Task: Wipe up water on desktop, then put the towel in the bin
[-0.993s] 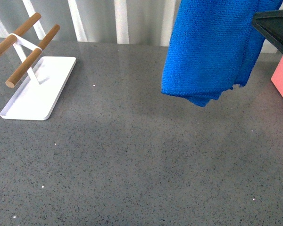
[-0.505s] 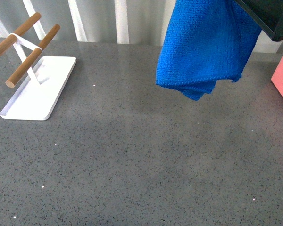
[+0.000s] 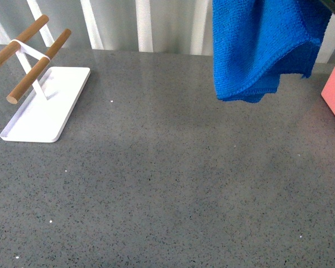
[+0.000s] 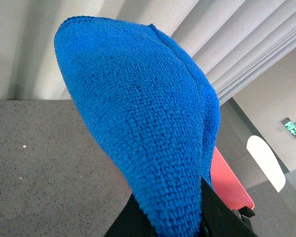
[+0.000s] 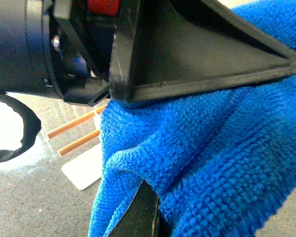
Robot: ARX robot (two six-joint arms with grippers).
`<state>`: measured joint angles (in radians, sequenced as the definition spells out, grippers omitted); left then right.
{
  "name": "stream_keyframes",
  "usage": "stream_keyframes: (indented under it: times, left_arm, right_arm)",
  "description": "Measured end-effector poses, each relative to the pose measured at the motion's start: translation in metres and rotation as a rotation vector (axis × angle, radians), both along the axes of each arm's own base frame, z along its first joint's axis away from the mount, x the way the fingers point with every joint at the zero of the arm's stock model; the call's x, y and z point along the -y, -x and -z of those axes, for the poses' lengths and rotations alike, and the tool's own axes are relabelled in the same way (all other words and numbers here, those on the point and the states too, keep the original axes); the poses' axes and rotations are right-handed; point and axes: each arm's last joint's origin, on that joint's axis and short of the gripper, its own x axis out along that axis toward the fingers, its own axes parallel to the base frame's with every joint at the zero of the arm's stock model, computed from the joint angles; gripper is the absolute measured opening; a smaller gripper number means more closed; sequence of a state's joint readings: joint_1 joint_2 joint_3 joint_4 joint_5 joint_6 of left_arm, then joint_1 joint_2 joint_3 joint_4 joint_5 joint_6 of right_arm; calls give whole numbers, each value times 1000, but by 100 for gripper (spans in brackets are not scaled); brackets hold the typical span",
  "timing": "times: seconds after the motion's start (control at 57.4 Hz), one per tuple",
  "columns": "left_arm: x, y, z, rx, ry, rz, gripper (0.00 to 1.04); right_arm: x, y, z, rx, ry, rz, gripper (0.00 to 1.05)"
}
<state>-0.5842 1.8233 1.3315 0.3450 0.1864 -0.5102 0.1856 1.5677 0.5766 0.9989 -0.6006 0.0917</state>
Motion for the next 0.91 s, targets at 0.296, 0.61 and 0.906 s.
stream_keyframes:
  times: [0.296, 0.61, 0.906]
  left_arm:
    - [-6, -3, 1, -18, -8, -18, 18]
    - [-58, -20, 18, -64, -24, -131, 70]
    - [-201, 26, 67, -49, -174, -288, 98]
  right_arm:
    - [16, 1, -5, -10, 16, 41, 5]
    - [38, -2, -8, -56, -11, 112, 5]
    - [63, -9, -2, -141, 11, 224, 5]
